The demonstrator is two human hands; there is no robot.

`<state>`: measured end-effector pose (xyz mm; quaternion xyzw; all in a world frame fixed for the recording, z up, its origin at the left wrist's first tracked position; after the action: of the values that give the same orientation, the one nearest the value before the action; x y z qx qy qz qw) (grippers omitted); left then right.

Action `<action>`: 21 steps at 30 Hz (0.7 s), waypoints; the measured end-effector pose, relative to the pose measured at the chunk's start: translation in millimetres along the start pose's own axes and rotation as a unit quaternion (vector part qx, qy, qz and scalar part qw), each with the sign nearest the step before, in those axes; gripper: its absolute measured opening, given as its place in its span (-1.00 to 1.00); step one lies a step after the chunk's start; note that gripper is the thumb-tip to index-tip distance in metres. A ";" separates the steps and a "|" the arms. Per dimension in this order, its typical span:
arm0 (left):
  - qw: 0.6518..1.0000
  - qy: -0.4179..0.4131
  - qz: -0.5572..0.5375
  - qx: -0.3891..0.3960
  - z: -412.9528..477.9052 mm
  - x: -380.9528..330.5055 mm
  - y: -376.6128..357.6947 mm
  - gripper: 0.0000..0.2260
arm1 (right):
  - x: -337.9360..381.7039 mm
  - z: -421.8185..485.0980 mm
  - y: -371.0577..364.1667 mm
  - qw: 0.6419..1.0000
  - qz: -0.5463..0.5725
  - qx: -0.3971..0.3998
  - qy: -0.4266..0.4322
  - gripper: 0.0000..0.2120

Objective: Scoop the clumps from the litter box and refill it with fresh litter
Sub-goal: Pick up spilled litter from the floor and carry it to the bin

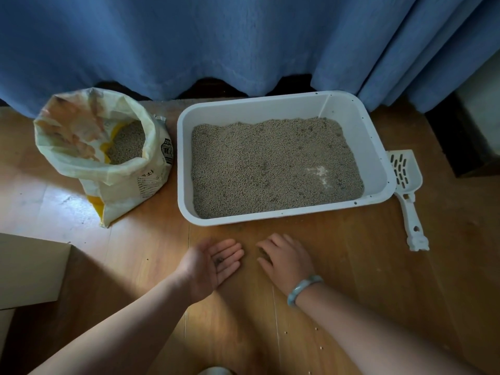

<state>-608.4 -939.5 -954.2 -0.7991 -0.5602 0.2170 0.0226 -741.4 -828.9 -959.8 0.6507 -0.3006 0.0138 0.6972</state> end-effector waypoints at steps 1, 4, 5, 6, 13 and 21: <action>1.000 0.003 0.002 0.002 -0.9 0.0 -0.4 -0.57 | 1.5 1.3 -2.7 1.000 -0.020 0.007 0.004 -0.75; 1.000 0.007 0.006 0.005 -2.9 -0.3 -0.1 -0.57 | 3.4 5.7 -5.6 0.999 -0.045 0.006 -0.001 -0.78; 1.000 0.009 0.007 0.005 -3.3 0.0 0.5 -0.57 | 3.7 6.6 -5.1 0.999 -0.035 0.004 -0.011 -0.78; 1.000 0.011 0.008 0.005 -3.7 0.9 0.8 -0.57 | 3.3 6.5 -4.2 1.000 -0.011 -0.004 -0.023 -0.79; 0.999 0.022 0.016 0.026 -3.3 14.5 -10.3 -0.59 | 37.9 -7.3 0.5 0.977 0.204 0.042 -0.051 -0.87; 0.998 0.014 0.046 0.045 -1.0 21.8 -30.9 -0.58 | 15.8 -32.5 17.5 0.971 0.227 -0.019 -0.071 -0.78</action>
<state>-629.4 -908.0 -951.6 -0.8252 -0.5118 0.2320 0.0562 -722.6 -802.3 -936.3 0.5513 -0.4896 0.1192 0.6649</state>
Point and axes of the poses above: each hand's wrist, its own z-axis towards the middle knuckle, its own y-axis out of the back of the hand, x = y × z, the point moved 3 cm from there along z, towards the middle knuckle, and after that the axes turned 7 degrees about z, right-handed, at the moved point
